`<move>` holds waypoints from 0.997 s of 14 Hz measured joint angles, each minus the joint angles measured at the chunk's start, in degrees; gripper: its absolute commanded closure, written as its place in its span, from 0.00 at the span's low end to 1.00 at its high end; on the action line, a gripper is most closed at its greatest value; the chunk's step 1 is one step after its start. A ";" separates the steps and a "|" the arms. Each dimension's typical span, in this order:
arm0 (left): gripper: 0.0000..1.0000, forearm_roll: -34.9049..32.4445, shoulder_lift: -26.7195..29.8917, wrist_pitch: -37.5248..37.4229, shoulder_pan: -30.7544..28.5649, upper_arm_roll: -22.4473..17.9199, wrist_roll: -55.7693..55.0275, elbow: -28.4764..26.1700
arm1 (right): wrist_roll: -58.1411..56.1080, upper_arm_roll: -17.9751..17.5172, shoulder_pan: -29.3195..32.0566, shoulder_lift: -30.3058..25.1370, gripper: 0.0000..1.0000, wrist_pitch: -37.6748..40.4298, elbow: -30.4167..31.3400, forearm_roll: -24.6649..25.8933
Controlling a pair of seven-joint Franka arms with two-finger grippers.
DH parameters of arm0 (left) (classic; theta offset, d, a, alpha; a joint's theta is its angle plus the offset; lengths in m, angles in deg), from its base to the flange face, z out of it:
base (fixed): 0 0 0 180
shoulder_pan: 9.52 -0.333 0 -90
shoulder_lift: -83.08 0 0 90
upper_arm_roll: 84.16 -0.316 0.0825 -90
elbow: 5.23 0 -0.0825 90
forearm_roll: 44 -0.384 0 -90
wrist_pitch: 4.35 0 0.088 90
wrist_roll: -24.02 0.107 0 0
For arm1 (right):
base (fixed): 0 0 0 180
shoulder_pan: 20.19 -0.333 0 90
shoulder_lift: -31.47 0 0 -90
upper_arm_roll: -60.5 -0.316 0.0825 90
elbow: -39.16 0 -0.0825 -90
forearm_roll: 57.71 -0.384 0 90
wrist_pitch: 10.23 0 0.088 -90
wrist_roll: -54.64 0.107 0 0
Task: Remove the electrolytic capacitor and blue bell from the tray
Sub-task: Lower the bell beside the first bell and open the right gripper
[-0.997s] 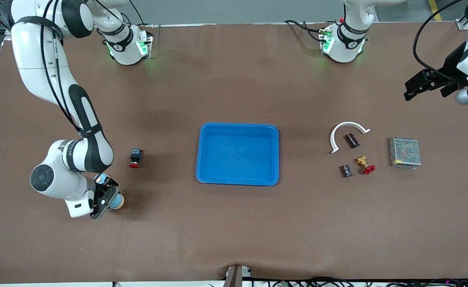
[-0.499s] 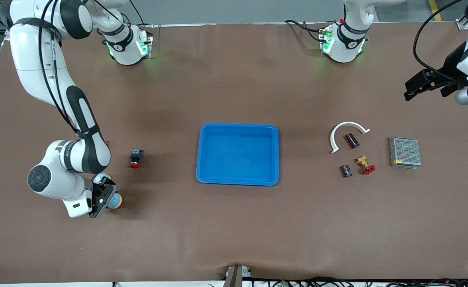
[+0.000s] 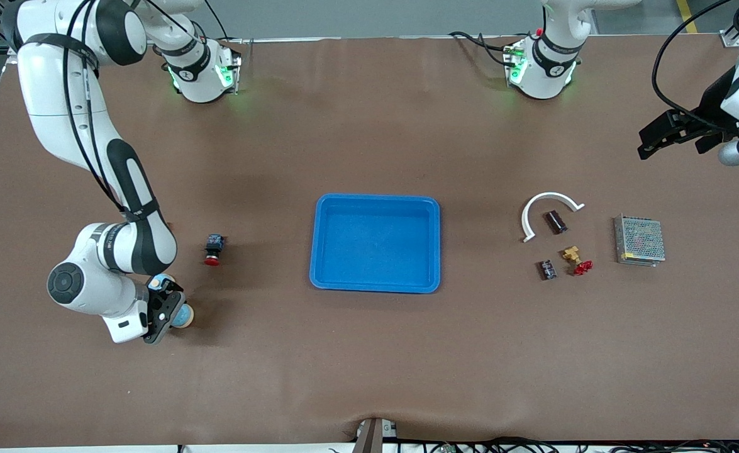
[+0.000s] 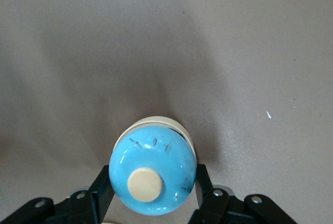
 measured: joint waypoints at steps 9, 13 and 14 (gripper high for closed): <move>0.00 0.00 -0.55 0.25 0.35 0.17 0.00 0.13 | 18.30 -0.43 0.45 -2.05 0.00 18.20 -10.62 -3.57; 0.00 0.00 -0.66 0.26 0.36 0.18 0.00 0.21 | 44.15 -0.63 -1.82 -9.46 0.00 34.27 -17.94 3.43; 0.00 0.00 -0.69 0.26 0.36 0.18 0.00 0.23 | 49.56 -0.65 -2.91 -12.50 0.00 37.70 -18.69 4.56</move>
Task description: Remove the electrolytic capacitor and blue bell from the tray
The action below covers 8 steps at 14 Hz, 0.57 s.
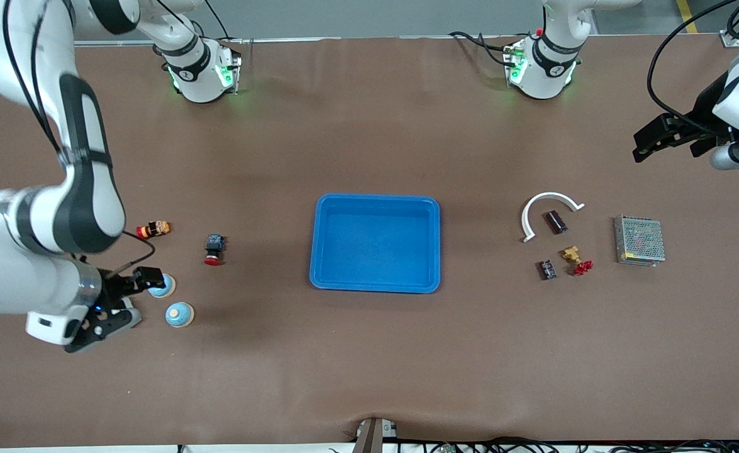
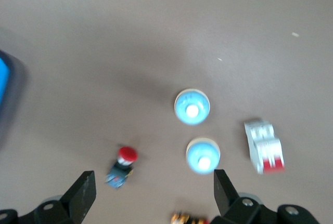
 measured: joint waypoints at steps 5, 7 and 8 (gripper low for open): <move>0.00 0.00 -0.03 0.00 0.02 0.05 0.00 0.07 | 7.18 0.60 0.86 -11.94 0.00 13.47 0.61 1.05; 0.00 0.00 -0.03 0.00 0.03 0.07 0.00 0.07 | 7.18 0.70 2.37 -14.71 0.00 13.67 3.20 1.05; 0.00 0.00 -0.03 0.00 0.03 0.07 0.00 0.08 | 7.18 0.72 2.90 -16.03 0.00 13.64 4.74 1.05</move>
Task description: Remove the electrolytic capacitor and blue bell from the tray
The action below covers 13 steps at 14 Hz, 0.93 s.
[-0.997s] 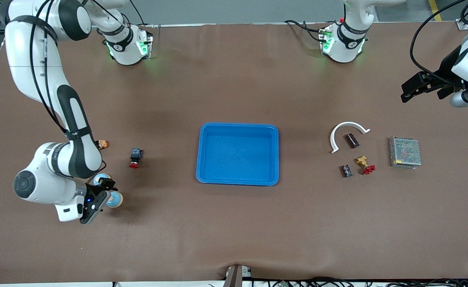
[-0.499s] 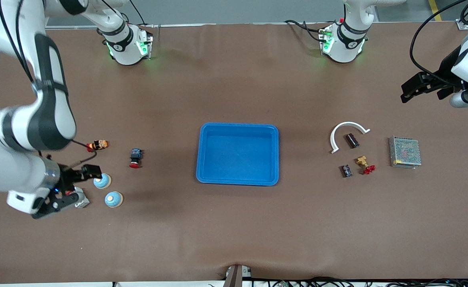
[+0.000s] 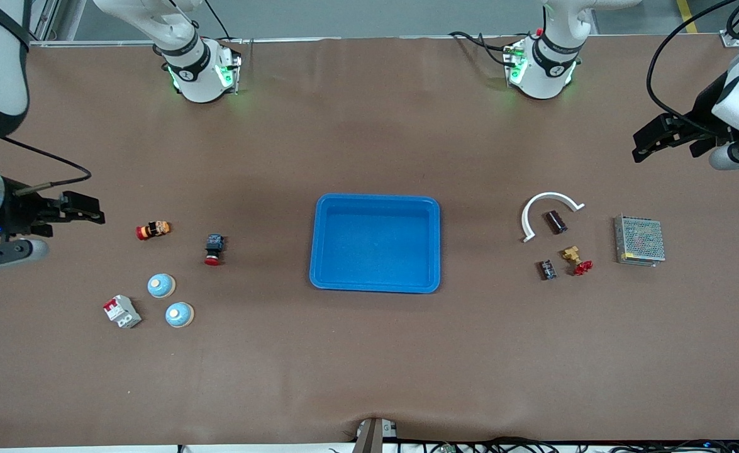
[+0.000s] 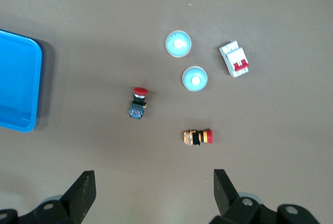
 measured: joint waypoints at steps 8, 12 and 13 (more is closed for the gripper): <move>0.00 0.00 -0.01 0.00 0.01 0.04 0.00 0.01 | 0.60 0.00 4.69 -14.29 0.00 -3.72 16.55 0.00; 0.00 0.00 -0.08 0.00 0.01 0.04 0.00 0.01 | 6.94 -0.19 4.90 -16.70 0.00 -4.17 18.17 0.00; 0.00 0.00 -0.10 0.00 0.00 0.04 0.00 0.01 | 7.54 -0.22 4.90 -17.02 0.00 -4.44 18.20 0.00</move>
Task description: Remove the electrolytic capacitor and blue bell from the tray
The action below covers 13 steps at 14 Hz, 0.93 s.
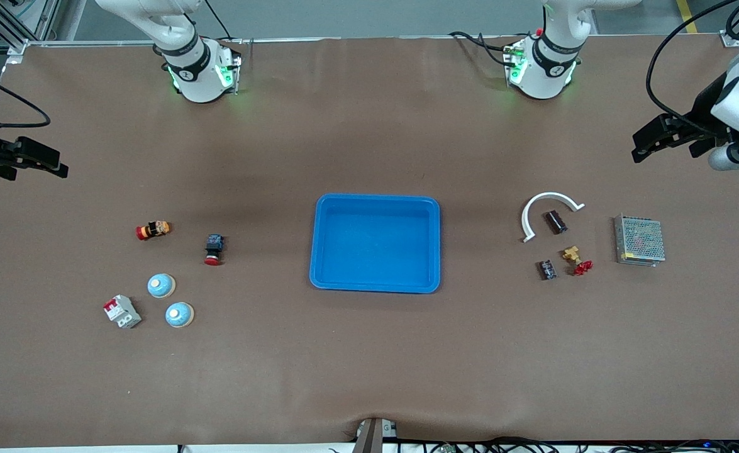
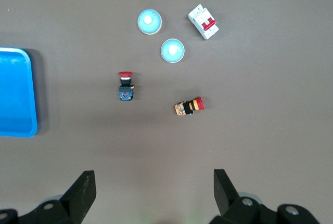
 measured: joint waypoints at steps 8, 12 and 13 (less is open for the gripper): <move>0.00 0.00 -0.04 0.00 -0.01 0.00 0.00 0.00 | 0.45 -0.24 0.15 -0.71 0.00 -0.66 -2.70 0.00; 0.00 0.00 -0.05 0.00 -0.02 0.00 0.00 0.00 | 0.47 -0.36 0.14 -0.70 0.00 3.88 -2.78 0.00; 0.00 0.00 -0.05 0.00 -0.02 0.00 0.00 0.00 | 0.50 -0.35 0.14 -0.70 0.00 4.38 -2.78 0.00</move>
